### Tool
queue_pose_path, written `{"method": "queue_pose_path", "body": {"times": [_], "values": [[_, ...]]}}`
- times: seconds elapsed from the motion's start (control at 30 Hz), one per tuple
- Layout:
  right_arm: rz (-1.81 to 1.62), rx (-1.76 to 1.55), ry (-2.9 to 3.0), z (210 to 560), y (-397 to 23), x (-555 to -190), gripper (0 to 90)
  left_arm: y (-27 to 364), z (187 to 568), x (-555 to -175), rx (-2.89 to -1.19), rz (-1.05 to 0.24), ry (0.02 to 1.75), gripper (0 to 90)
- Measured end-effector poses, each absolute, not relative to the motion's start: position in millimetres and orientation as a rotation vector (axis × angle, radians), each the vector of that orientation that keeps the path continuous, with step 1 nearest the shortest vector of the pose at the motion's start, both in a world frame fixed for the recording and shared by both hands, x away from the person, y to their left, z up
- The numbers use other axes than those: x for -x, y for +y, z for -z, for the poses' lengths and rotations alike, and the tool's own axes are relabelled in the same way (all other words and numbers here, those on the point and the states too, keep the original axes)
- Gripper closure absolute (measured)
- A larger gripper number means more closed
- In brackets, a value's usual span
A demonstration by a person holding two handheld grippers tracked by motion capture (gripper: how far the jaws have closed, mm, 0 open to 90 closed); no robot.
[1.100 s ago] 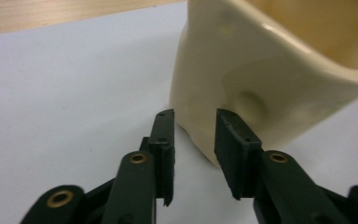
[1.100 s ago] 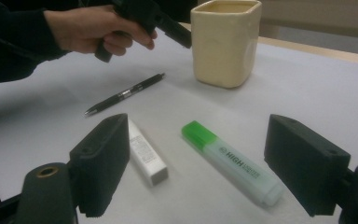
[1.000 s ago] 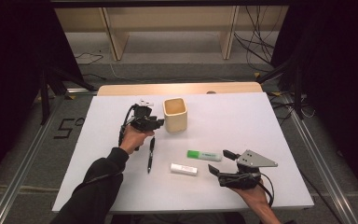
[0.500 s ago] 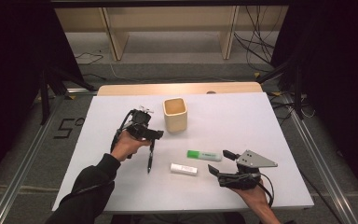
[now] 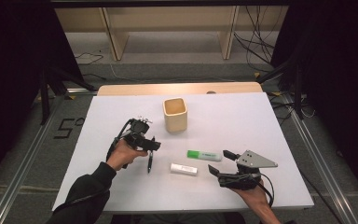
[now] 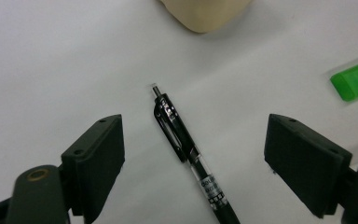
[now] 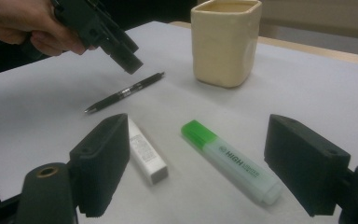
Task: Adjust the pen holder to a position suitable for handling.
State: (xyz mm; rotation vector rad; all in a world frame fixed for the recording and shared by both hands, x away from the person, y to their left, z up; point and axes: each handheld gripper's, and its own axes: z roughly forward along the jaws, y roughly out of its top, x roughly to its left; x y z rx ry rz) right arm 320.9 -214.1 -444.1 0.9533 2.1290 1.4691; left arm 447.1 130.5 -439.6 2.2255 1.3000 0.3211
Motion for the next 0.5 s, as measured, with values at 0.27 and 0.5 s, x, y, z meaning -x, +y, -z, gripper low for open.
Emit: {"method": "queue_pose_path", "body": {"times": [0.27,0.5], "values": [[-1.466,-0.952,2.132,445.4,-215.0,-321.3,23.3,133.3,442.9,-438.9,-2.247,-0.302,1.302,17.9],[-1.472,-0.956,2.126,446.0,-218.6,-321.9,23.2,133.4,443.3,-432.9,-2.253,-0.284,1.303,17.7]]}}
